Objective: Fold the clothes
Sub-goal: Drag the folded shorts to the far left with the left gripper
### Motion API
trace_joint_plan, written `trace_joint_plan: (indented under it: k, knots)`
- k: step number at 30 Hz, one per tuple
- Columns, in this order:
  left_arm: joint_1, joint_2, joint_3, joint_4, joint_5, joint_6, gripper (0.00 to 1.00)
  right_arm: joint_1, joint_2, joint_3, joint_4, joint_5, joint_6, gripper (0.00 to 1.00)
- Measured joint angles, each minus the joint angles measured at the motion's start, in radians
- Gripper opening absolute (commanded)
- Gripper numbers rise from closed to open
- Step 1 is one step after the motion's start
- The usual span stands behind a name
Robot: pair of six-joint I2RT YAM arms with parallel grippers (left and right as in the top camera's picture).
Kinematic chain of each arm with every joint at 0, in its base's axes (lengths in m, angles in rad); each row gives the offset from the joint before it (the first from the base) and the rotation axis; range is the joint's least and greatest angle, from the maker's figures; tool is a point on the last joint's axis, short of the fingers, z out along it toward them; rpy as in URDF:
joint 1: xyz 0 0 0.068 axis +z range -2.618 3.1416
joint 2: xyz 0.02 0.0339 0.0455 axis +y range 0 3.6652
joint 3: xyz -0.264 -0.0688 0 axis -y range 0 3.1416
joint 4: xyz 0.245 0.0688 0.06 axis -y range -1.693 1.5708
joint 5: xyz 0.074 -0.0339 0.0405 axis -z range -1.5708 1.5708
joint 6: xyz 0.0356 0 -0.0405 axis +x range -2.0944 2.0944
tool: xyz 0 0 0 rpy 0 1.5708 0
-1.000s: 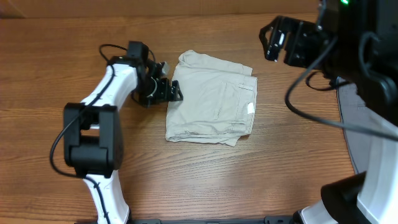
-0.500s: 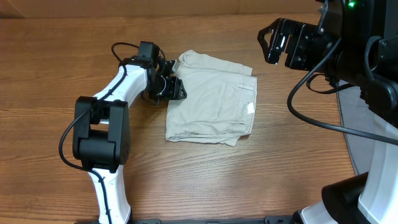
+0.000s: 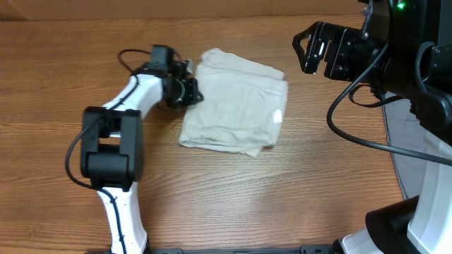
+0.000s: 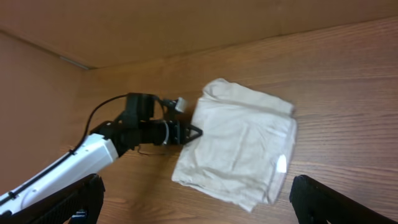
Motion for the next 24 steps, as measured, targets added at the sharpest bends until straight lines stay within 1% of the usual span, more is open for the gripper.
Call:
trace_joint_plan:
  k: [1,4,12,13,14,17,24]
  knots:
    - [0.021,0.0,0.0,0.006,0.004,-0.022,0.04,0.0,-0.002,-0.007,0.0,0.0,-0.002,1.0]
    - [0.143,0.0,0.0,0.017,0.006,-0.105,0.04,0.0,-0.009,-0.048,0.001,0.0,-0.008,1.0]
    - [0.538,0.0,0.0,0.012,0.027,-0.307,0.04,0.0,-0.01,-0.217,0.0,0.027,-0.012,1.0]
    - [0.56,0.0,0.0,0.012,0.032,-0.315,0.04,0.0,-0.01,-0.235,0.0,0.031,-0.012,1.0]
    - [0.622,0.0,0.0,0.011,0.045,-0.337,0.04,0.0,-0.01,-0.249,0.0,0.034,-0.013,1.0]
    - [0.729,0.0,0.0,-0.023,0.076,-0.372,0.04,0.0,-0.01,-0.28,0.0,0.039,-0.012,1.0]
    - [0.927,0.0,0.0,-0.121,0.112,-0.423,0.04,0.0,-0.01,-0.295,0.0,0.042,-0.012,1.0]
